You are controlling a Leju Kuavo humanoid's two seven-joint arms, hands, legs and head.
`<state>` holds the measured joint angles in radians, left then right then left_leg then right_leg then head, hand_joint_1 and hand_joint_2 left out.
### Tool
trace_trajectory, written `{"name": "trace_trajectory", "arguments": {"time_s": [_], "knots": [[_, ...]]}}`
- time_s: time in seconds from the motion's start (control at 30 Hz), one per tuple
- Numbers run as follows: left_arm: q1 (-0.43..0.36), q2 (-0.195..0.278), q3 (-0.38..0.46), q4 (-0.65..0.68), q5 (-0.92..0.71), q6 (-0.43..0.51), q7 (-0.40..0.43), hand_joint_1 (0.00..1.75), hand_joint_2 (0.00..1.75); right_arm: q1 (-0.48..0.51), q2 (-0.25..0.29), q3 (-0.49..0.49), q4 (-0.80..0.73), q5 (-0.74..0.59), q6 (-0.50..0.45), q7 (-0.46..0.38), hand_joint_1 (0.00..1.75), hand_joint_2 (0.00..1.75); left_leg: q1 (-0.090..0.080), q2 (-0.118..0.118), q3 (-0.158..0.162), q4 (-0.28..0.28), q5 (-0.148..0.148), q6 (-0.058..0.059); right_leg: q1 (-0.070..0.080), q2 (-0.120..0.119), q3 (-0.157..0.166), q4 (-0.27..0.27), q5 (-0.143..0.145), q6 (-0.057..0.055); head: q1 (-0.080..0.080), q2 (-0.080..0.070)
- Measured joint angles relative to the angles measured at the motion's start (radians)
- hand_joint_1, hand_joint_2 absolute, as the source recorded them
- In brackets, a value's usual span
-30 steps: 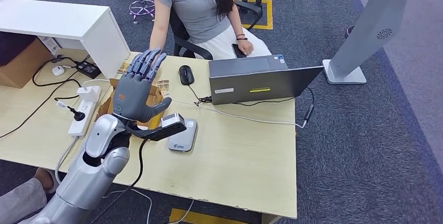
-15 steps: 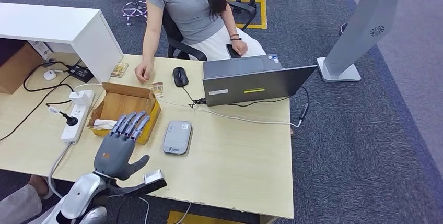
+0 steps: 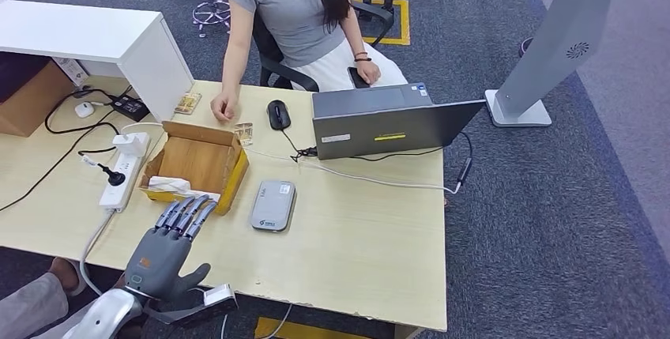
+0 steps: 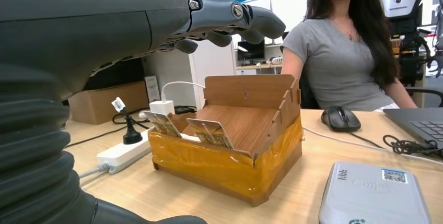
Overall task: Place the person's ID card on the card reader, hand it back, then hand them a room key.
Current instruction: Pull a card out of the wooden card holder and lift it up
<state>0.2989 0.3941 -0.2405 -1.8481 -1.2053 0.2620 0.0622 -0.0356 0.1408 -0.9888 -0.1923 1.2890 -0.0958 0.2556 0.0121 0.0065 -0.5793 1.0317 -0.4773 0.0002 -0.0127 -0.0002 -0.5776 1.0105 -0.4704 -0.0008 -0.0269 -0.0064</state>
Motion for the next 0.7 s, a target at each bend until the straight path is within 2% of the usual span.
{"name": "trace_trajectory", "arguments": {"time_s": [0.3,0.5,0.7], "knots": [[-0.011,-0.004,0.039,0.009,-0.065,-0.025,0.043,0.0,1.75,0.0,0.0,-0.001,0.0,0.018,0.004,0.0,0.0,0.0,0.0,0.0,0.0,0.0,0.001,0.0,0.0,0.0,0.0,0.0,0.001,-0.001,0.0,0.0],[-0.095,-0.012,0.117,0.087,-0.096,-0.071,0.04,0.0,1.75,-0.004,0.0,0.0,0.0,0.036,0.02,0.002,0.0,0.0,0.0,-0.001,0.0,0.0,0.002,-0.002,0.0,-0.001,-0.001,0.0,0.002,-0.001,0.0,0.0],[-0.155,-0.028,0.137,0.144,-0.093,-0.094,0.028,0.0,1.75,-0.005,0.0,0.0,0.0,0.045,0.027,-0.002,0.0,0.0,0.0,-0.001,0.0,0.0,0.002,-0.002,0.0,-0.001,-0.001,0.0,0.002,-0.001,0.0,0.0]]}}
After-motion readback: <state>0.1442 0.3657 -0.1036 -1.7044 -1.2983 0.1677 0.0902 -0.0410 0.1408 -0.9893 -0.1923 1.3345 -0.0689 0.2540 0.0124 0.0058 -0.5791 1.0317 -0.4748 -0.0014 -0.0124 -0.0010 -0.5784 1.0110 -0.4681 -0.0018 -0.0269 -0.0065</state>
